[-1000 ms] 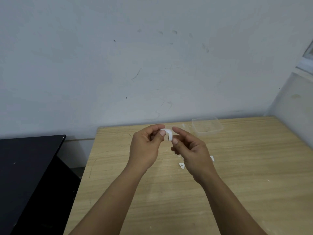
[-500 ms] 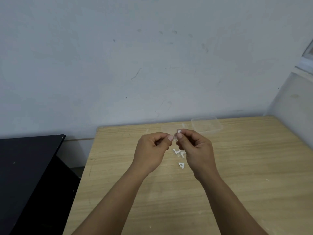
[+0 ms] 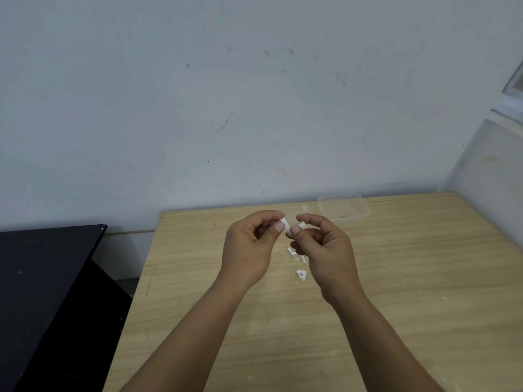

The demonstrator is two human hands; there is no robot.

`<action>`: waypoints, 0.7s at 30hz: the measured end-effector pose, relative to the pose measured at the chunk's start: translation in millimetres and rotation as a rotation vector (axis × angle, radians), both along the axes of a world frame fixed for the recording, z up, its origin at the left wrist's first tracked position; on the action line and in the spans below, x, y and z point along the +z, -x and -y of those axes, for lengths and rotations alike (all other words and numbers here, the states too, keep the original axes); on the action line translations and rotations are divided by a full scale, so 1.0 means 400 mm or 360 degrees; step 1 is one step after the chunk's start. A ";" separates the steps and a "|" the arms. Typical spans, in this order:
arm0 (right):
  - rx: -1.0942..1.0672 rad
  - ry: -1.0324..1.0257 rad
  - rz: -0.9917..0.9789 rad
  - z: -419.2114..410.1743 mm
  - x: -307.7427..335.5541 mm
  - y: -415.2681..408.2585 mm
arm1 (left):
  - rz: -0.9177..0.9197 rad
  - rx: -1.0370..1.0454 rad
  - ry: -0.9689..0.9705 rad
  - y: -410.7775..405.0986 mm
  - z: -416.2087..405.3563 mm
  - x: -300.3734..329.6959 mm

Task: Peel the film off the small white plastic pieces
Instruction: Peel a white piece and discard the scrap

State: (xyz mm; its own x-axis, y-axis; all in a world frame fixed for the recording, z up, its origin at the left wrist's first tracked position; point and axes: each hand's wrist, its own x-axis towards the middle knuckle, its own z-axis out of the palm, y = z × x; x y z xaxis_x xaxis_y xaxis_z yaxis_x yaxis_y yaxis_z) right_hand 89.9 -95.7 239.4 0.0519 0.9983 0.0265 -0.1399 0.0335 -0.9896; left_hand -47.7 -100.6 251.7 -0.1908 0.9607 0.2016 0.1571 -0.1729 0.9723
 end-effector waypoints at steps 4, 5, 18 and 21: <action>-0.0024 0.0009 0.0035 -0.005 -0.003 0.001 | -0.0012 0.0006 -0.0003 0.003 -0.001 -0.003; -0.0044 0.0011 0.0052 -0.006 -0.004 0.001 | -0.0022 0.0002 -0.0008 0.004 -0.002 -0.004; -0.0033 -0.0143 0.0297 -0.015 -0.014 0.010 | 0.0024 -0.0035 0.0054 -0.004 -0.006 -0.021; 0.0010 -0.0210 0.0421 -0.014 -0.017 0.008 | 0.0248 -0.0074 0.0134 -0.001 -0.008 -0.017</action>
